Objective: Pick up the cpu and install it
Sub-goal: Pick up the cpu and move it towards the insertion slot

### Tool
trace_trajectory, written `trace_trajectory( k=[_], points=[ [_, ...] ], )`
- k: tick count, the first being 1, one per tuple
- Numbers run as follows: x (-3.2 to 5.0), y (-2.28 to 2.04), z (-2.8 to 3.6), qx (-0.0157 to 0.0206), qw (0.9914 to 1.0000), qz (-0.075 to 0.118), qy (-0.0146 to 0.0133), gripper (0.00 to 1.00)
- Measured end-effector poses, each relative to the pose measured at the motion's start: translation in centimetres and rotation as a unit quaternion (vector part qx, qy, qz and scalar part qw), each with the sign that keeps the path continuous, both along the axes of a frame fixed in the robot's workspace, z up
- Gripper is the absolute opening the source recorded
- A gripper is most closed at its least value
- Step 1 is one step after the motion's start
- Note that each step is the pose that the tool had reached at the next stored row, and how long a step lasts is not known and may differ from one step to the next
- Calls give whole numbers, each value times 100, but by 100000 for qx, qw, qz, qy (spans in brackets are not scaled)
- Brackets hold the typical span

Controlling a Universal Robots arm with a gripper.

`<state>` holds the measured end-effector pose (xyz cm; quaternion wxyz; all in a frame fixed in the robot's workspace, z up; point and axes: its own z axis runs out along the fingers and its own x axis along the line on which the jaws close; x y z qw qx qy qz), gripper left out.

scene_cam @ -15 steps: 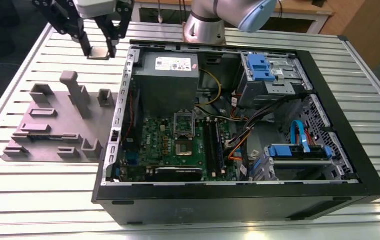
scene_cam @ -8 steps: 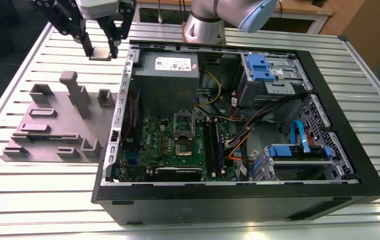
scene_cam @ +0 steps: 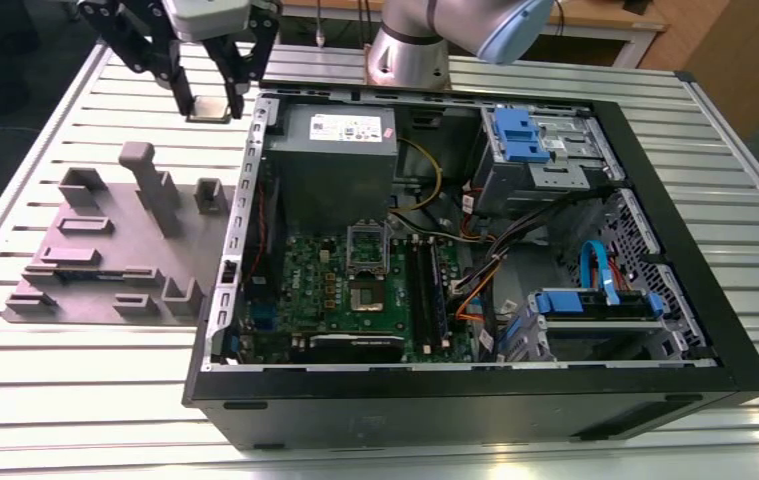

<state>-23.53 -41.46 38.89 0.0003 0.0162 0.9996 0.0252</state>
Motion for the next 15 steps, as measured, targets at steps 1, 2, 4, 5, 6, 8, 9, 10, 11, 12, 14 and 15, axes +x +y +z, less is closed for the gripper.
trace_trajectory(
  k=[1,2,4,5,6,8,9,10,11,12,14,15],
  points=[
    [16,0,0,-2,100000,1,3,47],
    [34,0,0,-4,100000,1,3,47],
    [62,0,0,-1,100000,1,1,47],
    [72,0,0,0,100000,1,-1,47],
    [80,0,0,-1,100000,3,0,47],
    [101,0,0,1,100000,1,2,47],
    [114,0,-1,1,100000,0,-2,47],
    [128,0,-1,2,100000,1,-3,47],
    [147,0,-1,1,100000,1,0,47],
    [163,0,-1,-1,100000,5,0,47],
    [177,0,-1,-1,100000,4,1,47],
    [177,0,-1,0,100000,-1,0,47]
  ],
)
